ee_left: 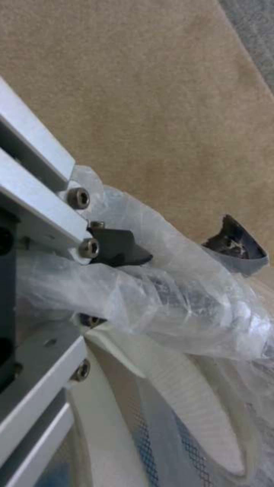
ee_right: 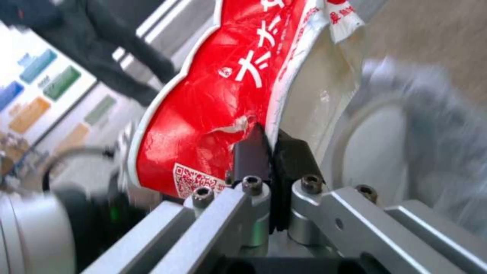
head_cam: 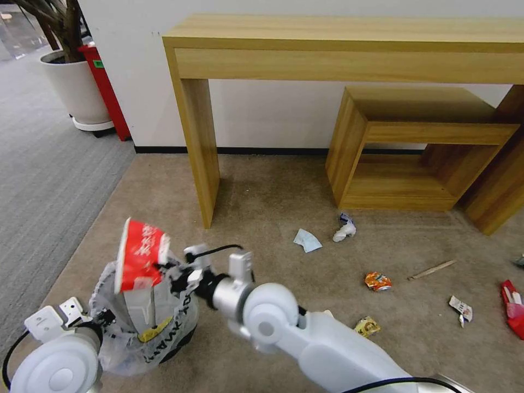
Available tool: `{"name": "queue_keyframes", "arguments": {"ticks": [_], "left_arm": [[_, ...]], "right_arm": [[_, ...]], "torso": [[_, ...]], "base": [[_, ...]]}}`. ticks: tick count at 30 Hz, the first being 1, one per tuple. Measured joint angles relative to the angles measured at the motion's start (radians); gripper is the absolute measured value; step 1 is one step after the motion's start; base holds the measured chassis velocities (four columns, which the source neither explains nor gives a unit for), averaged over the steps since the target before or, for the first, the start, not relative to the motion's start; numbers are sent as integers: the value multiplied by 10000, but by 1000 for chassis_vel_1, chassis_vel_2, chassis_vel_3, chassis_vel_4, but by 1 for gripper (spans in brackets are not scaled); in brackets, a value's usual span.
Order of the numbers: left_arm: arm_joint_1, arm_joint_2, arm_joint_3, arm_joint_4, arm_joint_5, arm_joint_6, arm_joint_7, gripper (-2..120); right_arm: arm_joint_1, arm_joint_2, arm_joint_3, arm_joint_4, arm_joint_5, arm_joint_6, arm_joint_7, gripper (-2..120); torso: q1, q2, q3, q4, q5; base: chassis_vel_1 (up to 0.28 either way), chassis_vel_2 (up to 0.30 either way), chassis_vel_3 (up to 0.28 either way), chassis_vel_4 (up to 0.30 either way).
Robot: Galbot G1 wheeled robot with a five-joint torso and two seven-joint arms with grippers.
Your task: Pick up the trash bin and place the garbage on the floor into it.
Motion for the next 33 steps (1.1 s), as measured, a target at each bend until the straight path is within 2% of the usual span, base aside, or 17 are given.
{"name": "queue_keyframes", "arguments": {"ticks": [8, 20, 26, 30, 33], "left_arm": [[37, 188, -255, 3, -115, -35, -28, 1], [-24, 262, -174, -64, -107, -42, -46, 1], [88, 242, -181, -103, -46, -41, -49, 1], [151, 201, -188, -115, 6, -35, -50, 1], [168, 157, -167, -120, 55, -27, -50, 1]], "right_arm": [[52, -46, -378, -322, -208, -12, 35, 0], [-37, -182, -831, -729, -849, -82, 6, 0], [34, -207, -829, -737, -1054, -72, 352, 0], [39, -222, -746, -727, -984, -61, 503, 14], [22, -230, -492, -645, -534, -506, 219, 24]], "torso": [[0, 0, 0, -2, 1], [0, 0, 0, -2, 1], [0, 0, 0, -2, 2], [0, 0, 0, -1, 2], [0, 1, 0, -1, 2]], "base": [[0, 0, 0, 0], [0, 0, 0, 0], [0, 0, 0, 0], [0, 0, 0, 0], [0, 0, 0, 0]]}}
